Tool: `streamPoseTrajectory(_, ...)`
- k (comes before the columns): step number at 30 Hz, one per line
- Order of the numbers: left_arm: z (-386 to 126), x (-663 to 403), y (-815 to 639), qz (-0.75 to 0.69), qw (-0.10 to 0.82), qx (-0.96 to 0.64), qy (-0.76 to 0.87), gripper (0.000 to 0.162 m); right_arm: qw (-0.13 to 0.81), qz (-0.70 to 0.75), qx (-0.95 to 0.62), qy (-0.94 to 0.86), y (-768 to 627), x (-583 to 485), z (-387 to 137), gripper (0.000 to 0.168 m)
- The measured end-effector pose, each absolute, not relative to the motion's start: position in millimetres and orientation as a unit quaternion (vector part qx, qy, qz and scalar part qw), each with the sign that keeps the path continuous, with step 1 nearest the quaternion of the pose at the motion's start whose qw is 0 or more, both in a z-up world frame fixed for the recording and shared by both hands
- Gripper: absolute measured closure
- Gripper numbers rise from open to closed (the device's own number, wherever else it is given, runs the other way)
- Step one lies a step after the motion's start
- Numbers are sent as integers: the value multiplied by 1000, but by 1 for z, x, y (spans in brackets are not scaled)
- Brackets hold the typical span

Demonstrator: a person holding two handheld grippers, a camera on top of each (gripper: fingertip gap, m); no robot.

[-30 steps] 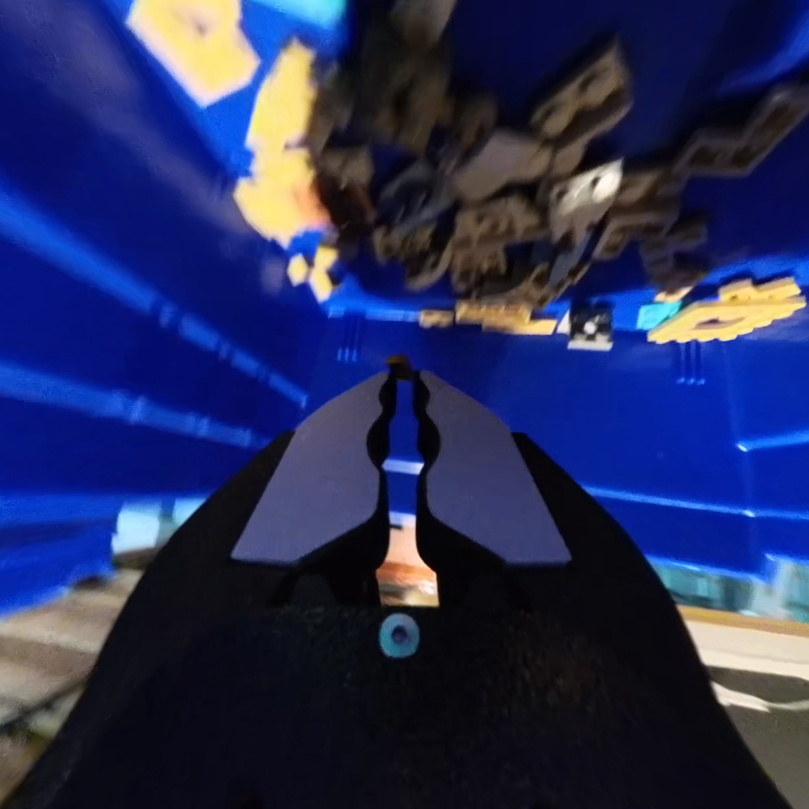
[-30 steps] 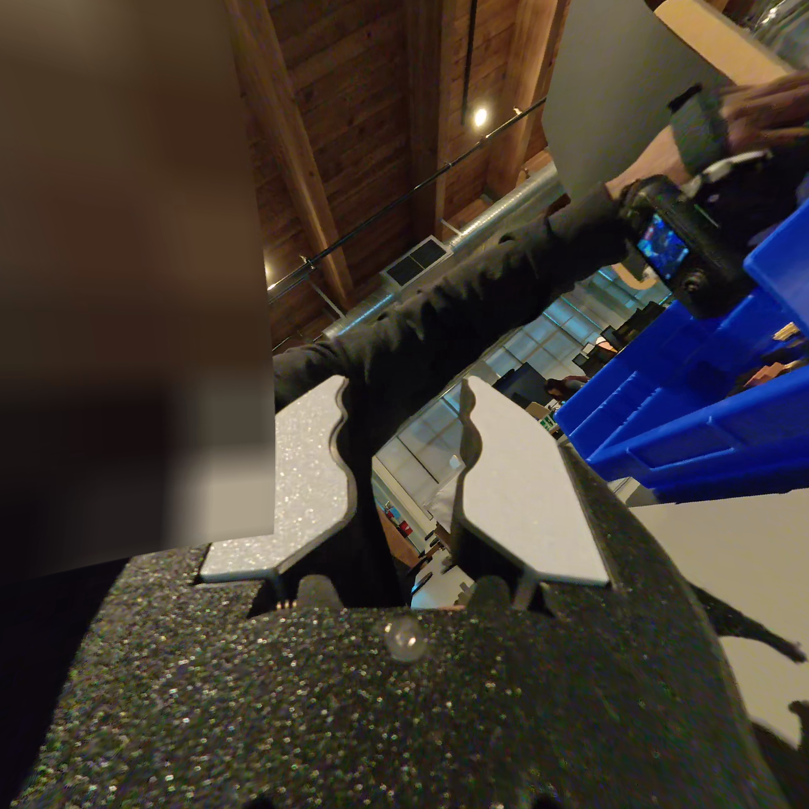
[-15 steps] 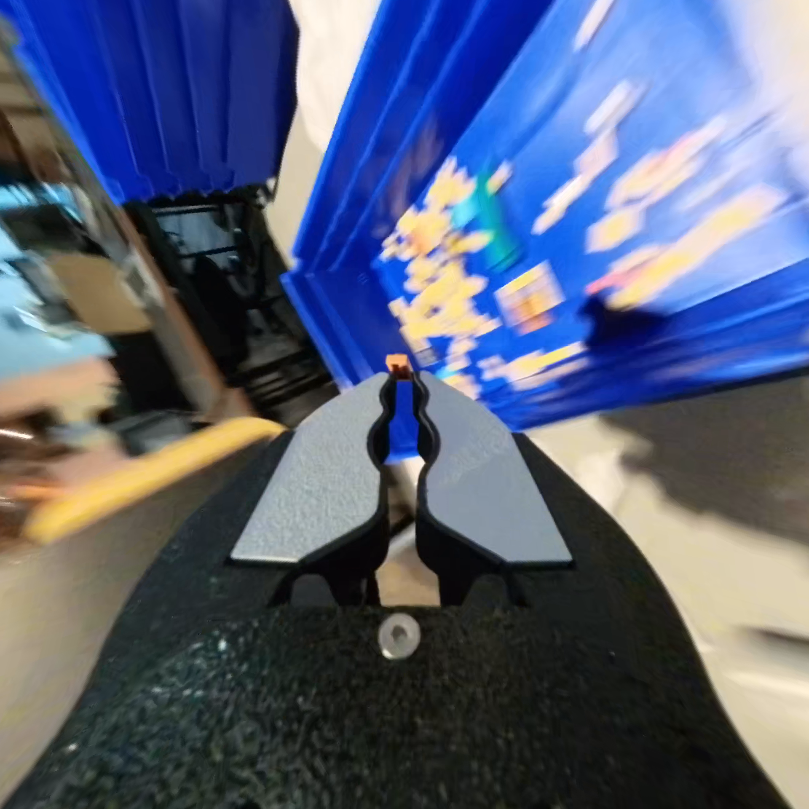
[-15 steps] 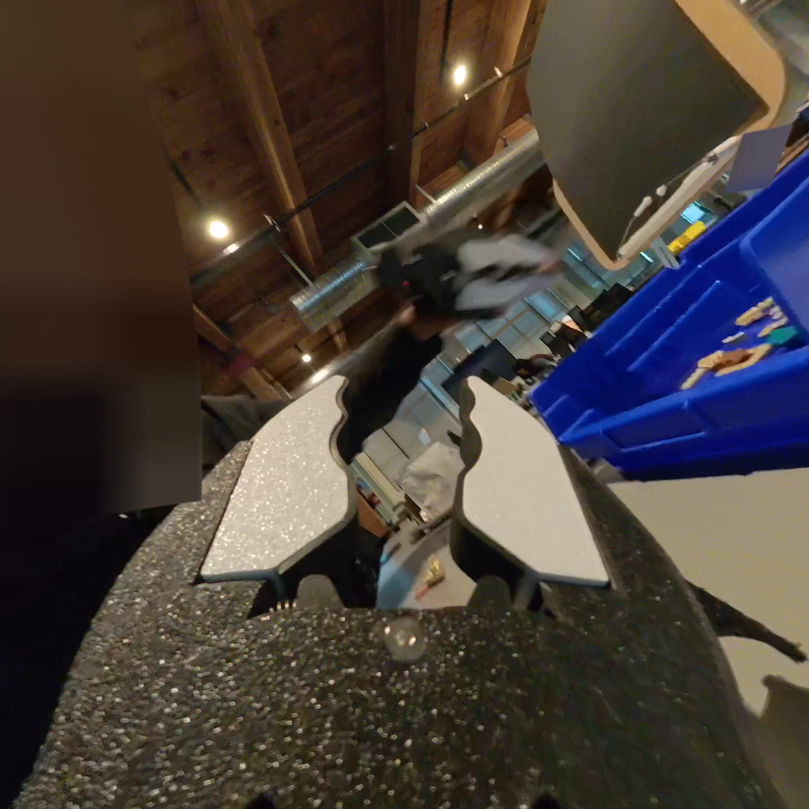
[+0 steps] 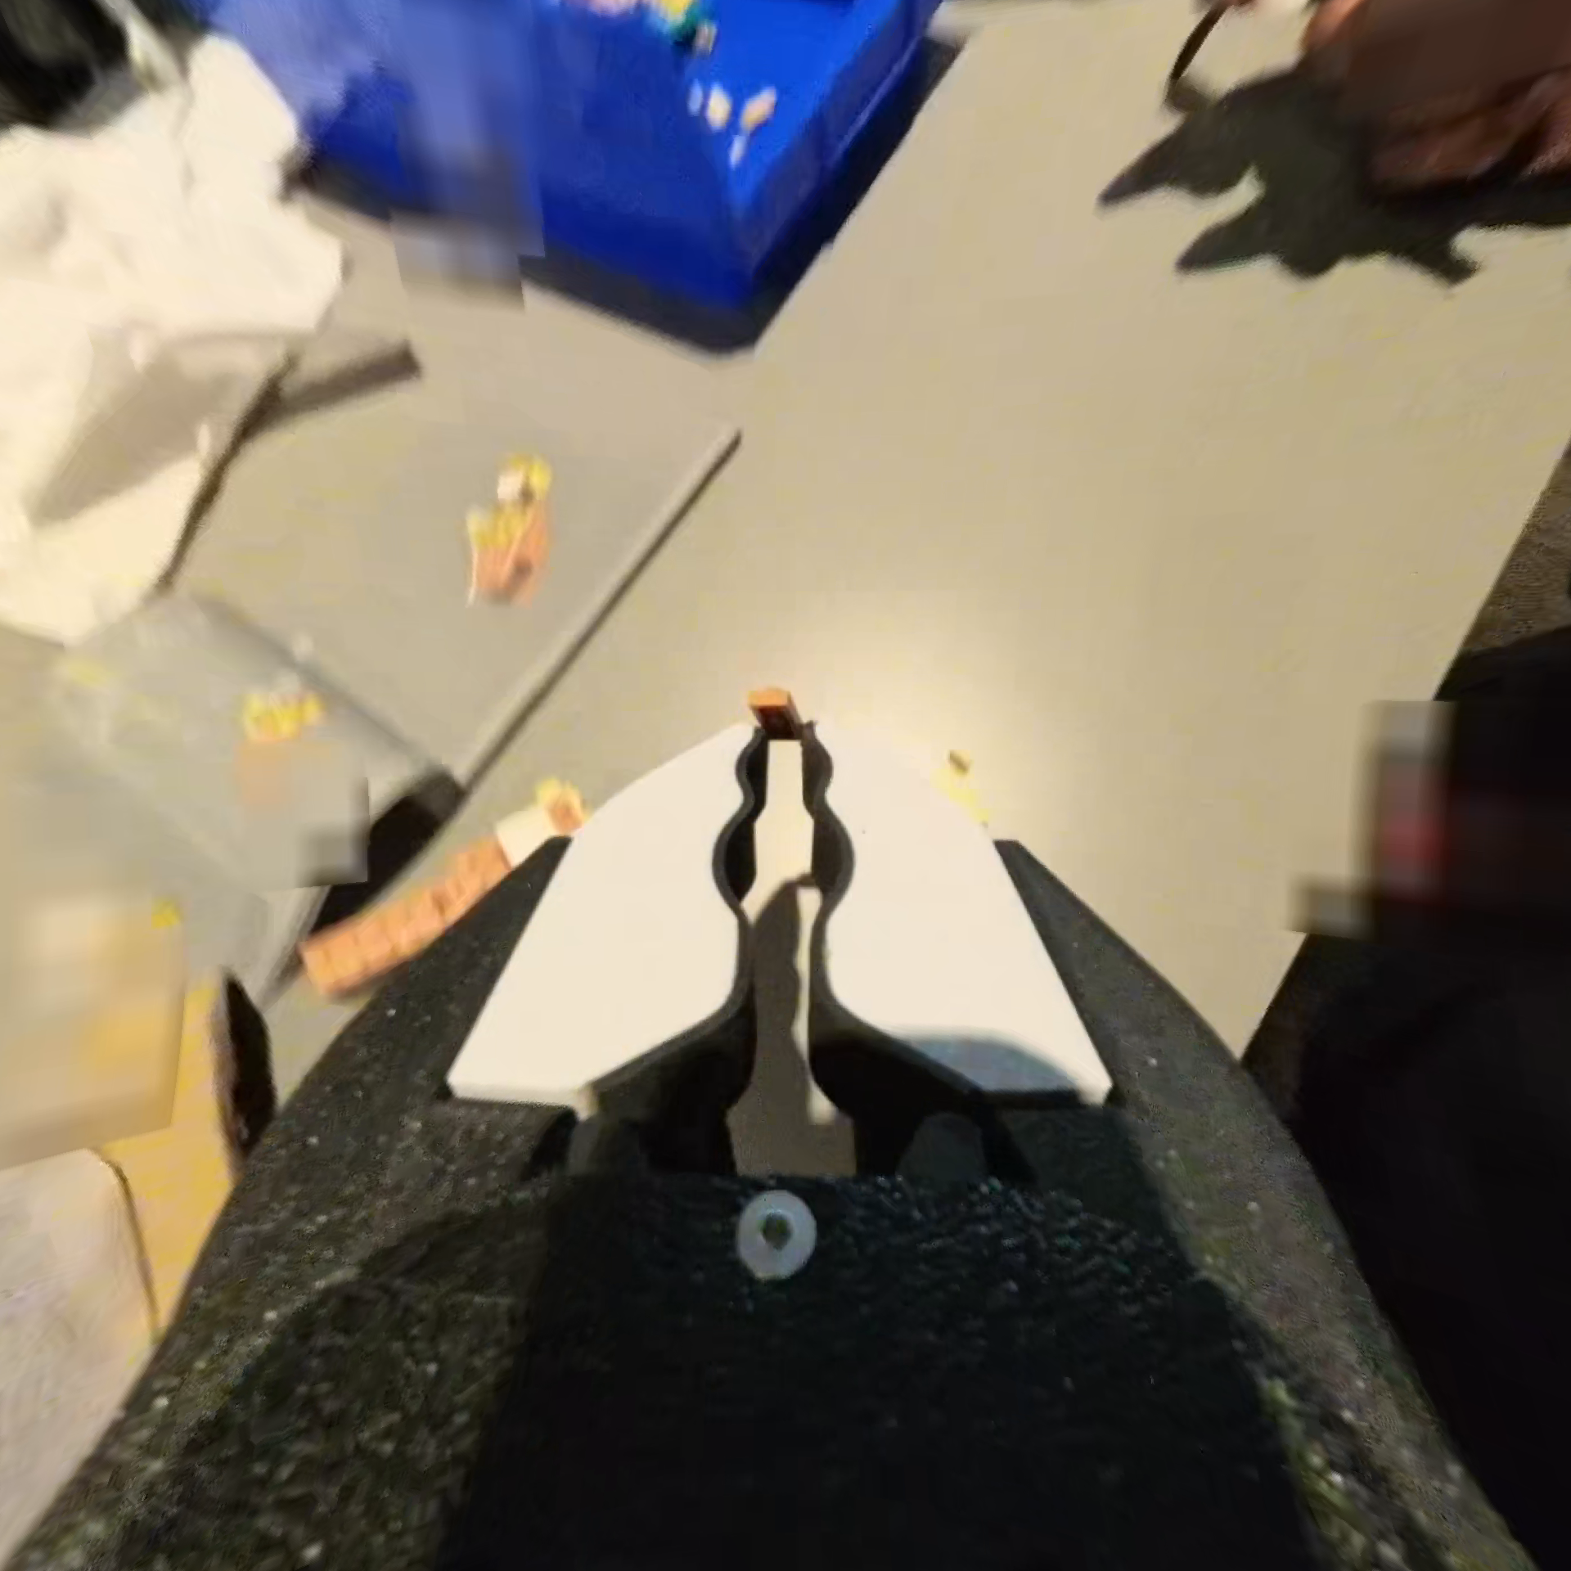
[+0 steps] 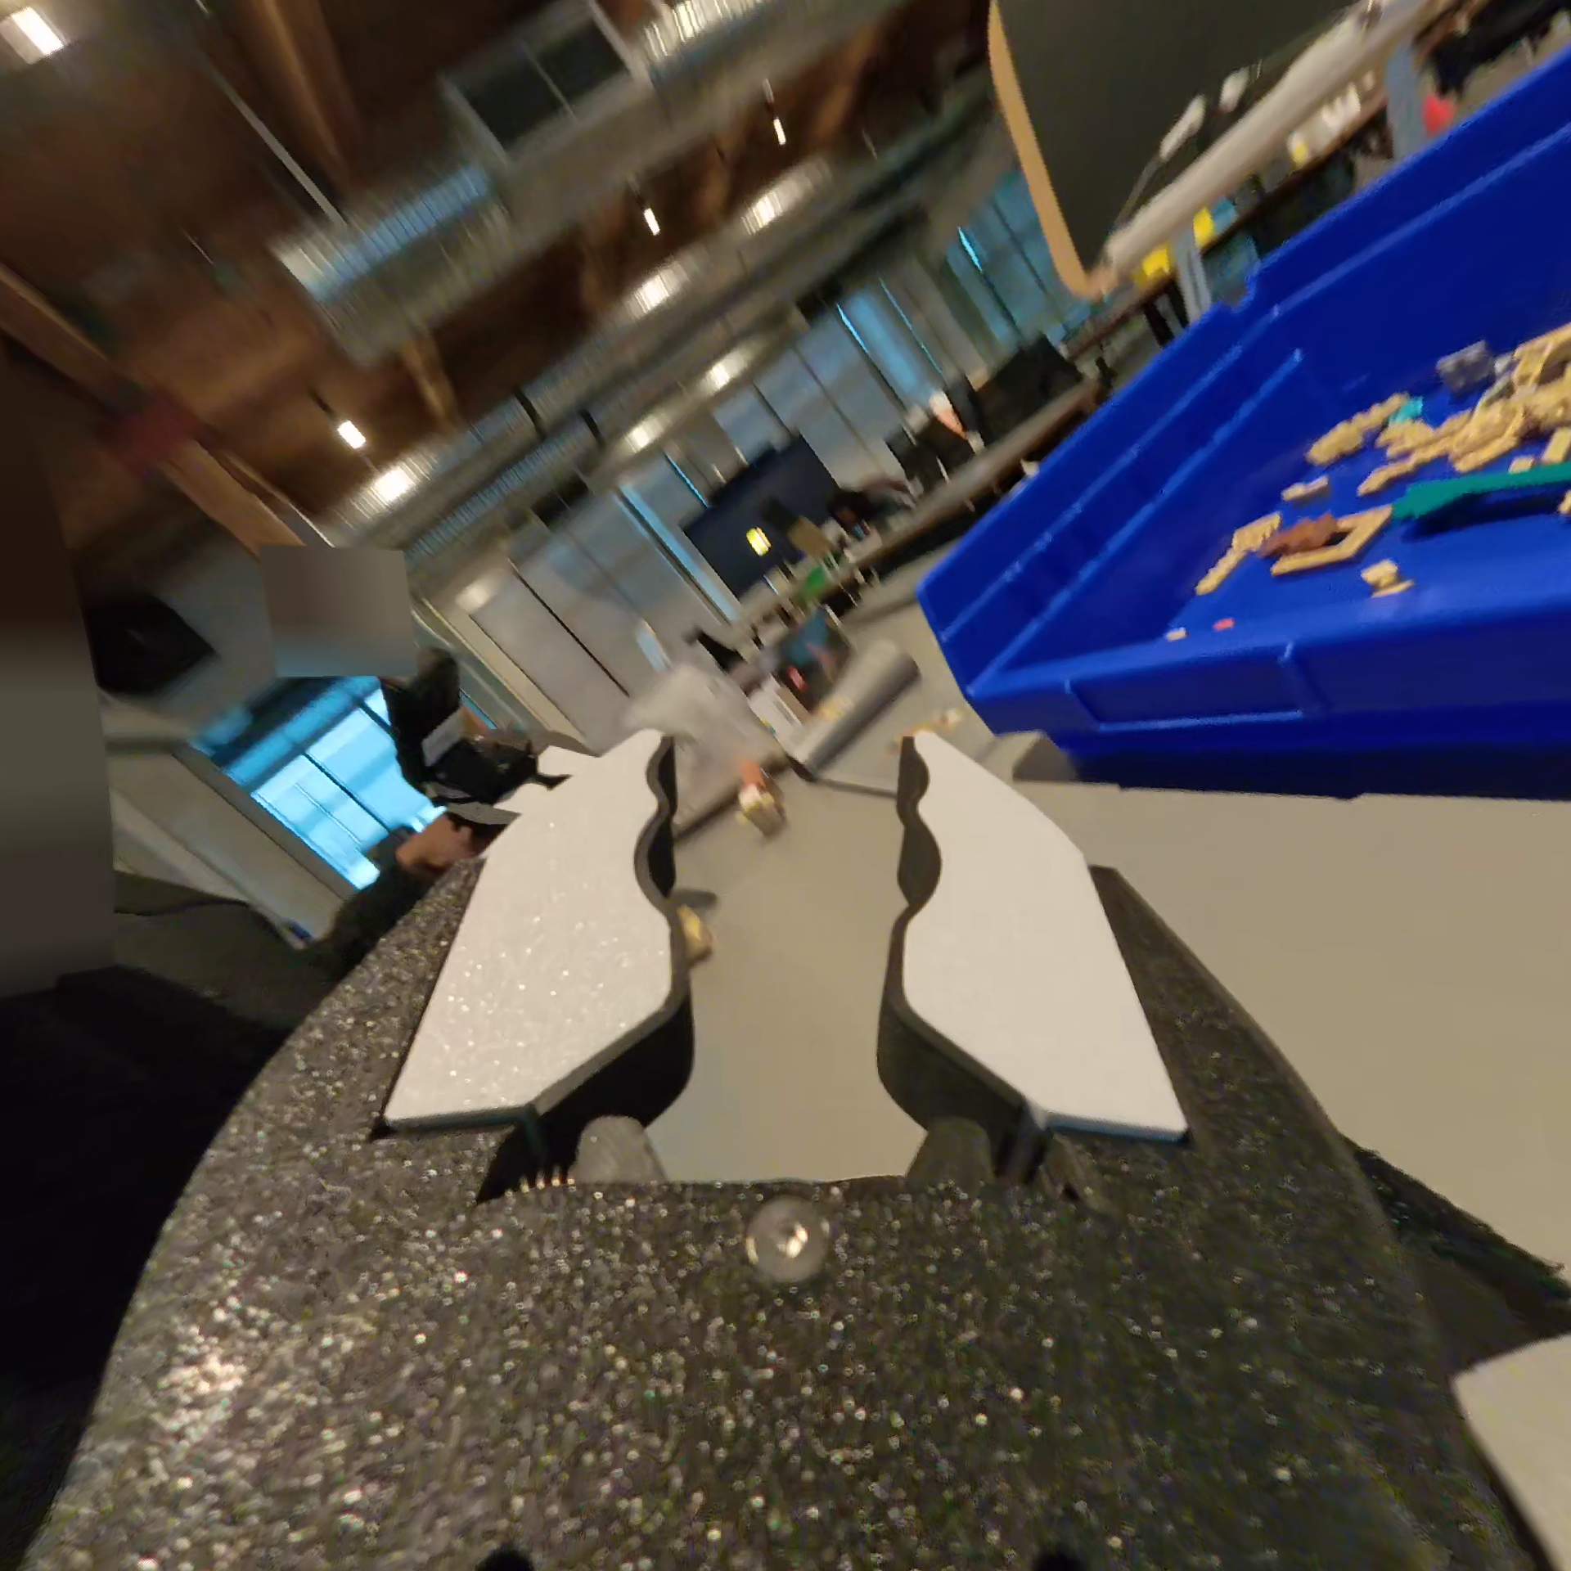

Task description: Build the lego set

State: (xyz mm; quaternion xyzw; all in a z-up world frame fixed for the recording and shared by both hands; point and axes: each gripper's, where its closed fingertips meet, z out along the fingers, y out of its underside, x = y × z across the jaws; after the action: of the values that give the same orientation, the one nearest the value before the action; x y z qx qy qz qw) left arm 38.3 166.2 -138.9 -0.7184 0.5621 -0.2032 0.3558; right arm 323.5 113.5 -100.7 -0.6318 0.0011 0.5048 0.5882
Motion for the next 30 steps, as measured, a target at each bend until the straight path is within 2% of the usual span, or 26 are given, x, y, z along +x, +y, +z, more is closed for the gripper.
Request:
streamPoseTrajectory(8, -226, -16, 182, -173, 305, -781, 517, 155, 564, 449, -693, -19, 127, 302, -120, 118)
streamPoseTrajectory(15, -227, -13, 182, -198, 306, -772, 520, 154, 558, 422, -715, -9, 131, 302, -128, 119)
streamPoseTrajectory(23, -225, -19, 179, -207, 309, -770, 519, 137, 528, 401, -748, -26, 133, 290, -139, 117)
streamPoseTrajectory(30, -223, -26, 173, -233, 299, -770, 514, 136, 509, 392, -766, -40, 140, 281, -147, 117)
